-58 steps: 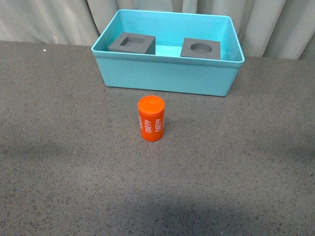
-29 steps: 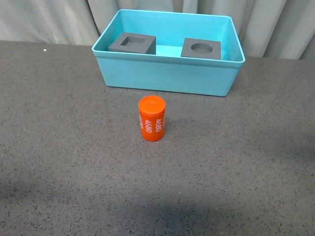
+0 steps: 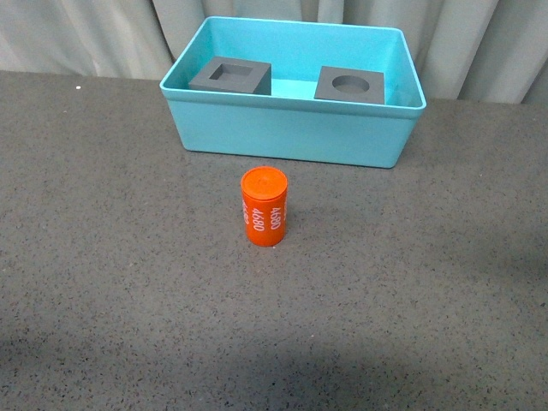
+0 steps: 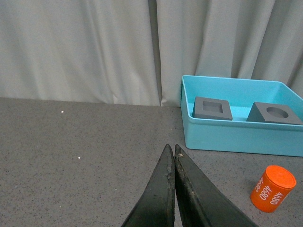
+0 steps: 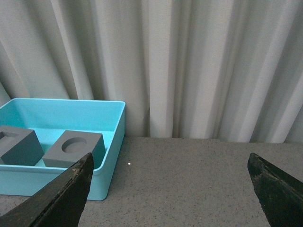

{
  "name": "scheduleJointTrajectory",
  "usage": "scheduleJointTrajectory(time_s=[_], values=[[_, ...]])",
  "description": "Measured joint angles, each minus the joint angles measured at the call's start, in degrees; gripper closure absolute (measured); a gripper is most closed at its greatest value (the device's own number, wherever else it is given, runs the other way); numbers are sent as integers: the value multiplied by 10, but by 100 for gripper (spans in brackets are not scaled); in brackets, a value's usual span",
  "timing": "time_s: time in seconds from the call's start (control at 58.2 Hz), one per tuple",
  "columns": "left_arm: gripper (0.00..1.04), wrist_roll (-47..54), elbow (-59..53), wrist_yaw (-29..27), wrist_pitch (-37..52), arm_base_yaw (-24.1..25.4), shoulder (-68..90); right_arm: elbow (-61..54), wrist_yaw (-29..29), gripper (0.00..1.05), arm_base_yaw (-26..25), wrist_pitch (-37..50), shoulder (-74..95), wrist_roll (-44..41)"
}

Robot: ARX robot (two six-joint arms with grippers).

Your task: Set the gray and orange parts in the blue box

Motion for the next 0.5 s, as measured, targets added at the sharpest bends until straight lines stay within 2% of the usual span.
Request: scheduleJointTrajectory(time_s=[0.498], values=[[101,0,0,0,-128,0,-131,0,0,10,0,0,0,0]])
